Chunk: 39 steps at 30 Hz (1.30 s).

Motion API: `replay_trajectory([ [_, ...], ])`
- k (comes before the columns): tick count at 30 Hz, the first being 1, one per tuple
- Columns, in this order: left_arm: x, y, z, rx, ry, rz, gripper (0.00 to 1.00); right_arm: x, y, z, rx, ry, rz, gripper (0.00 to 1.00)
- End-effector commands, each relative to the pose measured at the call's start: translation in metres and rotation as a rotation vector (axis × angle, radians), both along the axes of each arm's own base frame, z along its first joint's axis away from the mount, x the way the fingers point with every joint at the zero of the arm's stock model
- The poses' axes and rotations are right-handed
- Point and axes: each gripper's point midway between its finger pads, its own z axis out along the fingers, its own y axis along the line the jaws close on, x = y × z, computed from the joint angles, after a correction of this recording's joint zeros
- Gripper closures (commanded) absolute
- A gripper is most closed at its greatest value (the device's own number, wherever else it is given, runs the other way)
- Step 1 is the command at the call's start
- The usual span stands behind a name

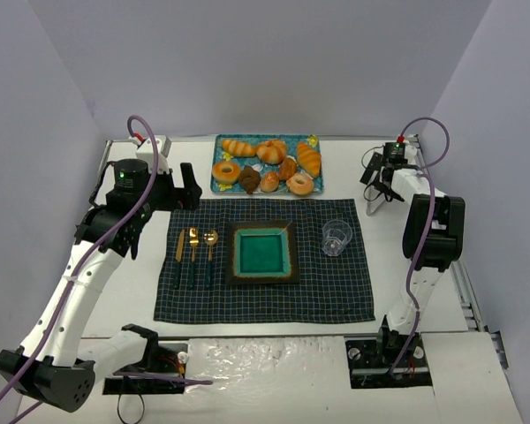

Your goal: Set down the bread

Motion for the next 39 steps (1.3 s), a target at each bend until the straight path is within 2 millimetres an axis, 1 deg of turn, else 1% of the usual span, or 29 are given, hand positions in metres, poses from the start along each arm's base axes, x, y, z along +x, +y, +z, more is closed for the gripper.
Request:
replay_trajectory([
  [1,0.005,-0.002,0.025,-0.014,-0.094,-0.008,0.03,0.019,-0.007,0.016,-0.011,-0.074,-0.007,0.0],
  [9,0.005,-0.003,0.025,-0.016,-0.093,-0.009,0.03,0.019,-0.006,0.005,-0.001,-0.057,-0.012,0.0],
  [21,0.005,-0.002,0.024,-0.013,-0.093,-0.007,0.03,0.019,-0.008,-0.005,-0.003,-0.039,-0.025,0.0],
  [24,0.005,-0.002,0.024,-0.012,-0.09,-0.007,0.03,0.017,-0.008,-0.01,-0.002,-0.029,-0.024,0.0],
  [27,0.005,-0.002,0.025,-0.014,-0.093,-0.008,0.03,0.022,-0.007,-0.01,0.002,-0.052,-0.023,0.0],
  [30,0.005,-0.002,0.025,-0.014,-0.094,-0.005,0.03,0.022,-0.007,-0.012,0.006,-0.053,-0.025,0.02],
  [35,0.005,-0.002,0.025,-0.013,-0.094,-0.009,0.03,0.022,-0.005,-0.018,0.013,-0.044,-0.02,0.08],
  [39,0.005,-0.002,0.025,-0.013,-0.093,-0.009,0.03,0.021,-0.005,-0.018,0.015,-0.044,-0.024,0.12],
])
